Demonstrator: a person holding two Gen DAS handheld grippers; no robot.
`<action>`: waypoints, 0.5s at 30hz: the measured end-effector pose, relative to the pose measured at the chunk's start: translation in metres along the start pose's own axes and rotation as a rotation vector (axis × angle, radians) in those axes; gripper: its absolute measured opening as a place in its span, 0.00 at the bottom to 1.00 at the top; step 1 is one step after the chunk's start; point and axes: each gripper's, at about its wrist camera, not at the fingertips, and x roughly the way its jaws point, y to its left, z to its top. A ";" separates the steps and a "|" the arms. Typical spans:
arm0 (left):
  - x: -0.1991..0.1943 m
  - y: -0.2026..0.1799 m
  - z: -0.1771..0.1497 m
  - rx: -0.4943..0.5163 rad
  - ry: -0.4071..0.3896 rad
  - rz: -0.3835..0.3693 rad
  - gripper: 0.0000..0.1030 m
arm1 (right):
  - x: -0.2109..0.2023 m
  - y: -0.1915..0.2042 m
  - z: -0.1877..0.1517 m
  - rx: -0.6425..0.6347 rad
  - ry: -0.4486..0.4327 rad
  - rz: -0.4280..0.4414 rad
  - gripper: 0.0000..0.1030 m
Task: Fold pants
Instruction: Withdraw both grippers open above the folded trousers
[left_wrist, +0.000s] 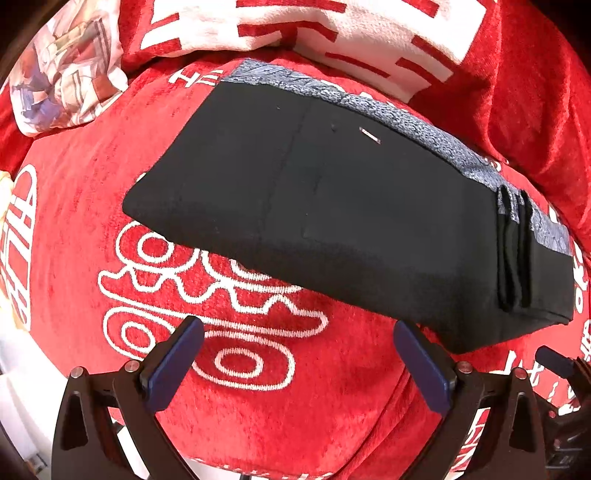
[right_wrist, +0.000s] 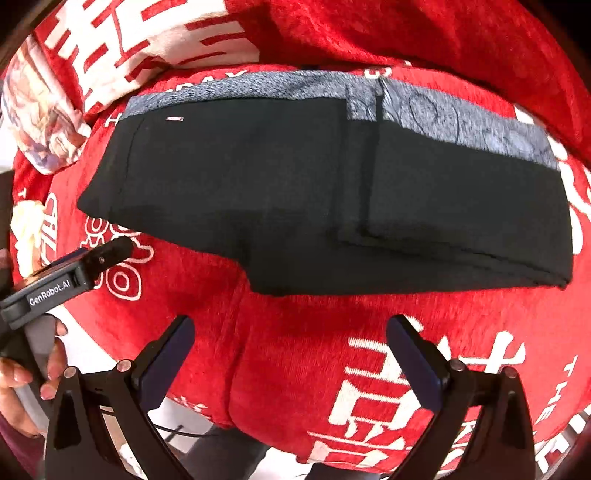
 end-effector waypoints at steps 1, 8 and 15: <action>0.001 0.000 0.000 -0.002 0.000 0.000 1.00 | 0.000 0.002 0.001 -0.007 0.001 -0.003 1.00; 0.003 0.005 0.003 -0.005 -0.004 -0.013 1.00 | 0.002 0.010 0.008 -0.031 0.001 -0.022 1.00; 0.000 0.019 0.008 -0.029 -0.018 -0.050 1.00 | 0.002 0.011 0.006 -0.027 -0.005 -0.018 1.00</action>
